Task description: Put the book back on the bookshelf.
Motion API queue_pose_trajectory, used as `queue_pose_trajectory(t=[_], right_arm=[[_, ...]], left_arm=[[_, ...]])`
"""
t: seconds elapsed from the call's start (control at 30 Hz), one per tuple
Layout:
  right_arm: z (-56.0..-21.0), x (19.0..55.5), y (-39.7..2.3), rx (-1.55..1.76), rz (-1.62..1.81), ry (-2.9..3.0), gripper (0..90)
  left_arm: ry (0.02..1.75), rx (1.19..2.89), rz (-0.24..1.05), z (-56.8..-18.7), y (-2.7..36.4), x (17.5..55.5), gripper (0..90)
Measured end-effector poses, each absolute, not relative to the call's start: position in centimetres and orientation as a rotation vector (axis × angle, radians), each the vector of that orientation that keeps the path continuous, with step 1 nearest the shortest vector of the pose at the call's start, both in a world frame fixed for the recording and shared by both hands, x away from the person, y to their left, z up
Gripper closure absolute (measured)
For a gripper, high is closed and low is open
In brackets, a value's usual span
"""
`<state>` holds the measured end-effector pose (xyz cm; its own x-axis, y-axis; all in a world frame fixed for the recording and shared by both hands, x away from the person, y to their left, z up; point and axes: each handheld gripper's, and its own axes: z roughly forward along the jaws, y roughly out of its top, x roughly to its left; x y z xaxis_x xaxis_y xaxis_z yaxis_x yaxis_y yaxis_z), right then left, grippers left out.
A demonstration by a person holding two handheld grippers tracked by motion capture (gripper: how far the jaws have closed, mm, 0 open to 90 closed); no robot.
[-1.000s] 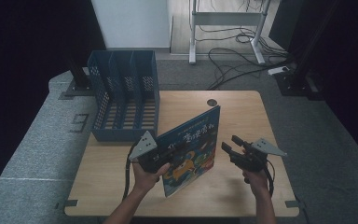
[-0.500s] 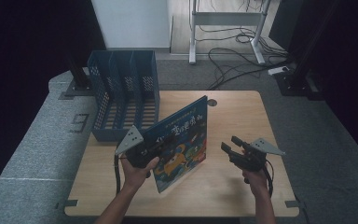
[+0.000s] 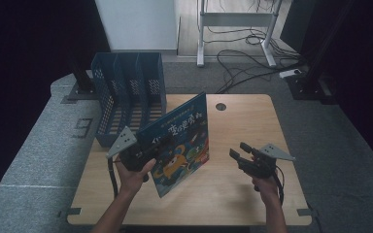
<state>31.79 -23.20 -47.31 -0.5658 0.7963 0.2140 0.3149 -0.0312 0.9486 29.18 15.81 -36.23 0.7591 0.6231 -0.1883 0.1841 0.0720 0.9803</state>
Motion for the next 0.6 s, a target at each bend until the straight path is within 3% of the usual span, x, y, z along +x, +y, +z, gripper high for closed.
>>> queue_pose_trajectory(t=[0.6], right_arm=[[-47.7,32.0,-22.9,1.171,1.604,1.89,41.4]], left_arm=[[0.697,1.466,0.412,-34.8,17.6,28.9,82.2]])
